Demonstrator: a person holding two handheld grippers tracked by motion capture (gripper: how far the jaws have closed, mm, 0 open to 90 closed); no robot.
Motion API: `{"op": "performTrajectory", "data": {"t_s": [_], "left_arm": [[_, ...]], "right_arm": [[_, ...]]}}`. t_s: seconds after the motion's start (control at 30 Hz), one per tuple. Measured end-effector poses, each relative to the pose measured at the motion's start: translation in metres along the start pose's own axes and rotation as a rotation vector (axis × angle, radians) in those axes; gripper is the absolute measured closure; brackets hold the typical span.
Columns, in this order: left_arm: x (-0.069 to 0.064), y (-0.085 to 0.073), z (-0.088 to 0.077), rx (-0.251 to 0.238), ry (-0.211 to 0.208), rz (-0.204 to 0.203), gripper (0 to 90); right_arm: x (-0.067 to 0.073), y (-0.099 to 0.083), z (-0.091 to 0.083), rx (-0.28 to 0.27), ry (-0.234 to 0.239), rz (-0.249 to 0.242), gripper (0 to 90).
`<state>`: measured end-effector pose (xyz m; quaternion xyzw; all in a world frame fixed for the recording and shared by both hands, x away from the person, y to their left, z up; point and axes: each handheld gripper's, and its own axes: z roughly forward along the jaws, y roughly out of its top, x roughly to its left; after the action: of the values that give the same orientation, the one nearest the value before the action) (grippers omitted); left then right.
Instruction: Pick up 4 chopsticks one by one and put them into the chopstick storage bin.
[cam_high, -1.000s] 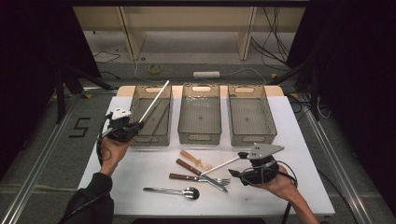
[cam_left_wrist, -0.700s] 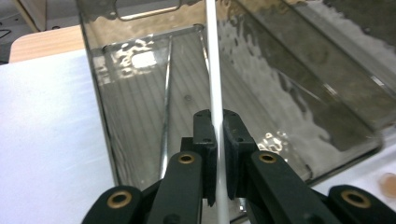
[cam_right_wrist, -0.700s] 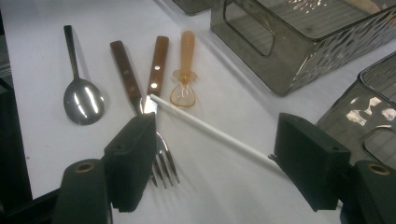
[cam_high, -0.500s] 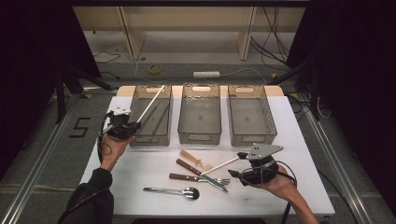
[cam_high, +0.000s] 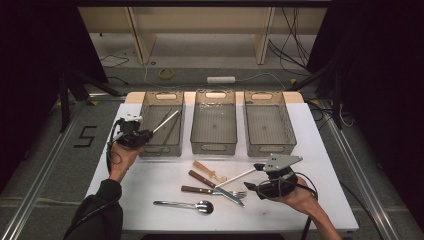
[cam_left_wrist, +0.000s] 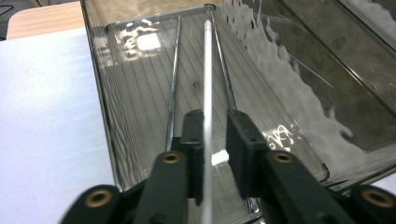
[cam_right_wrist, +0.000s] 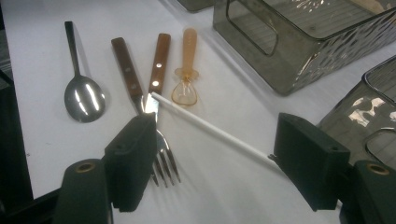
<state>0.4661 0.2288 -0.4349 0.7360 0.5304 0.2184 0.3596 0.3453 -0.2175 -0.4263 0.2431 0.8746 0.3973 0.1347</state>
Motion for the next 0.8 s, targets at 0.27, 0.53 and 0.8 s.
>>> {"op": "performTrajectory", "data": {"t_s": [0.27, 0.53, 0.8], "left_arm": [[-0.004, 0.004, -0.01, -0.019, -0.009, 0.004, 45.7], [-0.004, 0.005, -0.028, -0.061, -0.033, -0.011, 36.8], [-0.02, 0.0, -0.048, -0.105, -0.116, 0.012, 27.4]], "right_arm": [[0.0, 0.0, 0.001, 0.013, -0.001, -0.005, 31.2], [0.0, 0.001, 0.002, 0.019, 0.001, -0.019, 31.2], [-0.008, 0.007, 0.003, 0.069, 0.022, -0.061, 30.9]]}}
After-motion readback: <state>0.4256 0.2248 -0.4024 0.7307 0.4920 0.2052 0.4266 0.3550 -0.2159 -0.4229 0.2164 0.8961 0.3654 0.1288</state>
